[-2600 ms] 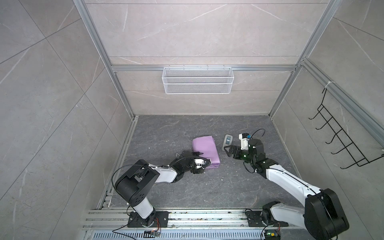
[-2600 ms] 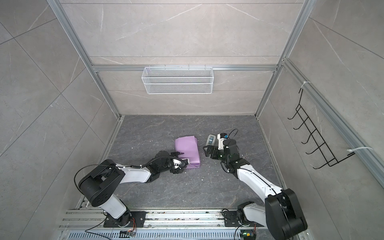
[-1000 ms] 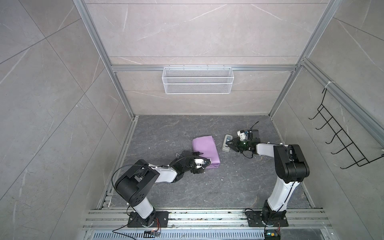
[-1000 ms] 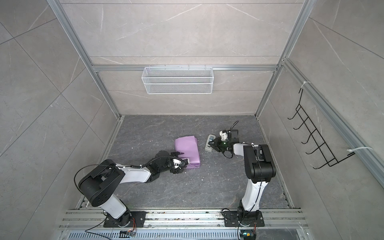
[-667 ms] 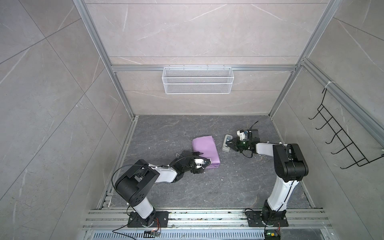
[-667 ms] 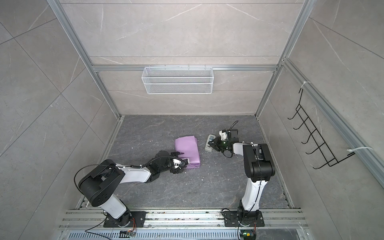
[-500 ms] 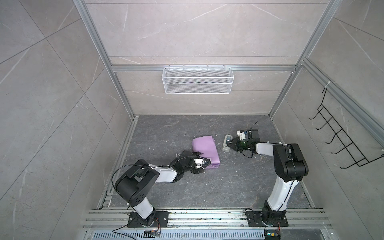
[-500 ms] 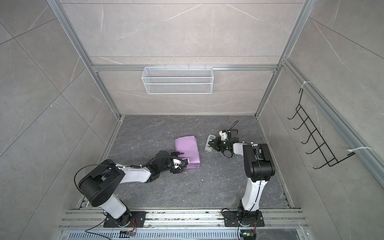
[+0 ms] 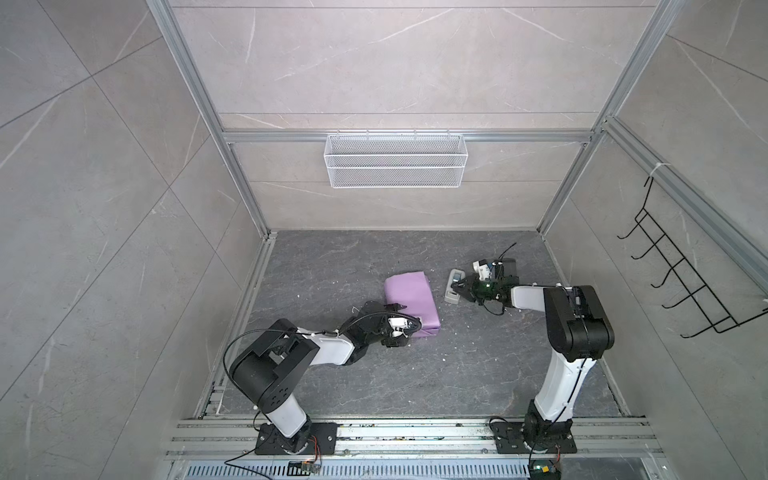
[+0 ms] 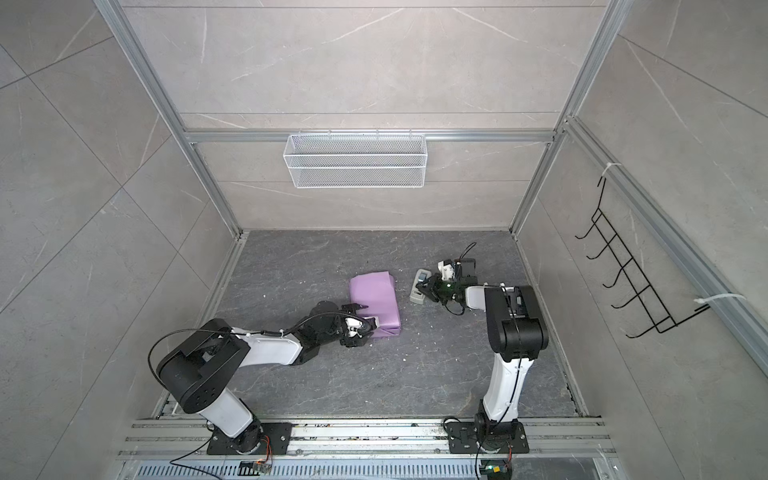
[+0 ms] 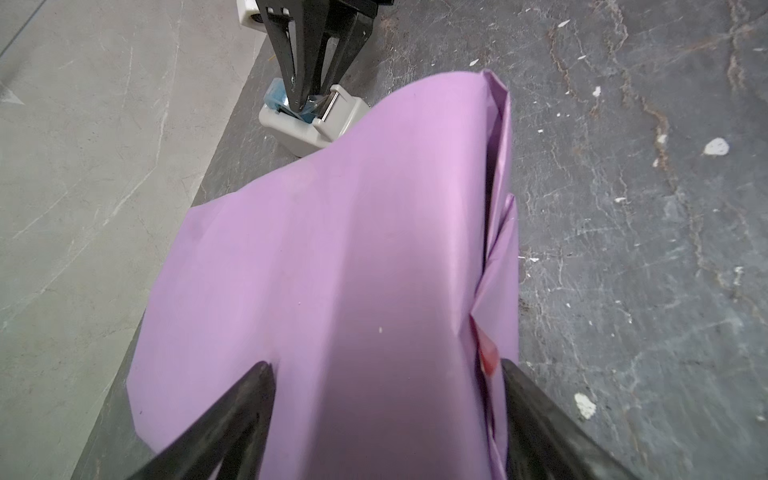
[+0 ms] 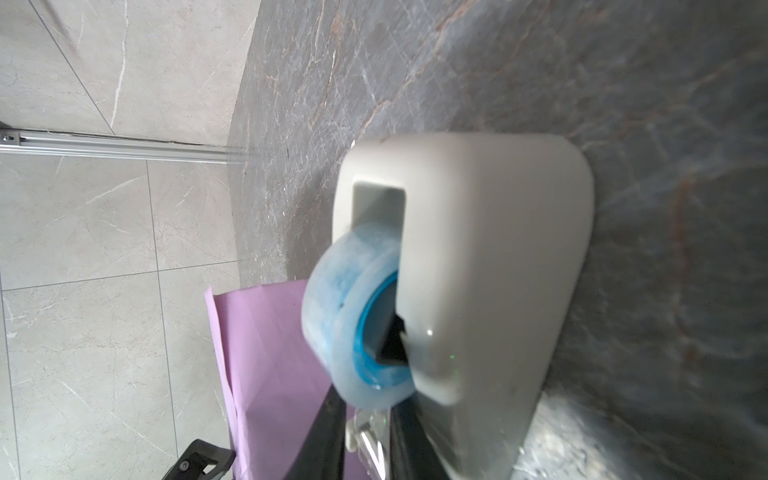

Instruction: Wrap the gift box in paper

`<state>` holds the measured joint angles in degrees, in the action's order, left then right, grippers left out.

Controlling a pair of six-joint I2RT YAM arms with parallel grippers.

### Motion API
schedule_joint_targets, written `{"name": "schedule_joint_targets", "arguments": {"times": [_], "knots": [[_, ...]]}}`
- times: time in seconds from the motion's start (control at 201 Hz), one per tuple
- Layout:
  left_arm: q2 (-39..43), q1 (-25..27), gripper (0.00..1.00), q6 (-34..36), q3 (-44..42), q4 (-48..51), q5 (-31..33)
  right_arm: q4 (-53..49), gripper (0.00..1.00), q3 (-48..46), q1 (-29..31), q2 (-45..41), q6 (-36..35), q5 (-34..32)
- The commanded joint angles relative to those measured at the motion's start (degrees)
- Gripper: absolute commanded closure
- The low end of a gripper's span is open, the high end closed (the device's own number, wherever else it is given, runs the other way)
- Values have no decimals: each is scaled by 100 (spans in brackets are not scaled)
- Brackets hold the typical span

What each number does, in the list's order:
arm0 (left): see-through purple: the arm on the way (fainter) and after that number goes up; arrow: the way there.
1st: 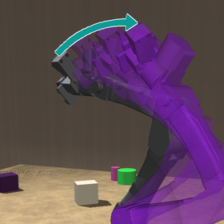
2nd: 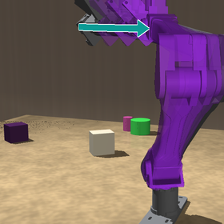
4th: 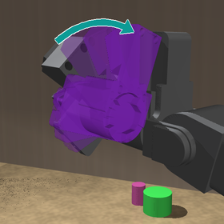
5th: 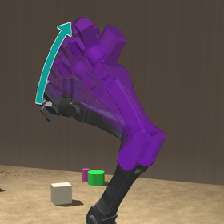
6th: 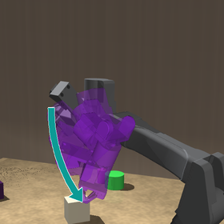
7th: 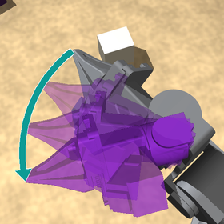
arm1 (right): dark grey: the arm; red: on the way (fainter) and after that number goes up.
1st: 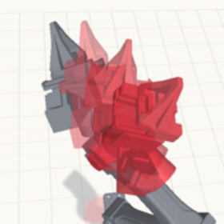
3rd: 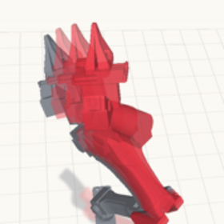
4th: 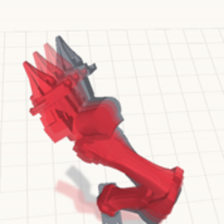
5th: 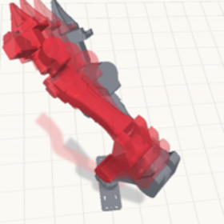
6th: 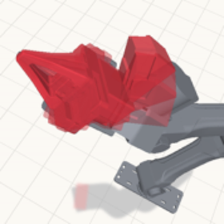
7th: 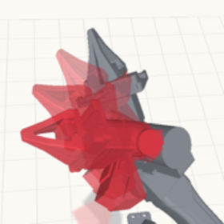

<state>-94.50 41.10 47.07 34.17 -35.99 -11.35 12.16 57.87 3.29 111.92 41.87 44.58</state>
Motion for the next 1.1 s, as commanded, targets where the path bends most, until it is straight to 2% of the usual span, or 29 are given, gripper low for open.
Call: {"name": "schedule_joint_targets", "arguments": {"times": [0.0,0.219,0.443,0.752,1.09], "knots": [[-81,-32,18,-181,78,303,-174,-254,79,-113,51,356,217,-210],[-91,-32,18,-181,77,303,-174,316,87,-229,47,231,667,65],[-85,-32,18,-179,74,301,-174,929,100,-371,54,-35,1251,248],[-65,-32,18,-172,72,308,-174,1628,100,-563,53,-447,1949,376],[-21,-32,18,-163,55,310,-166,1854,100,-891,150,-770,2112,394]]}}
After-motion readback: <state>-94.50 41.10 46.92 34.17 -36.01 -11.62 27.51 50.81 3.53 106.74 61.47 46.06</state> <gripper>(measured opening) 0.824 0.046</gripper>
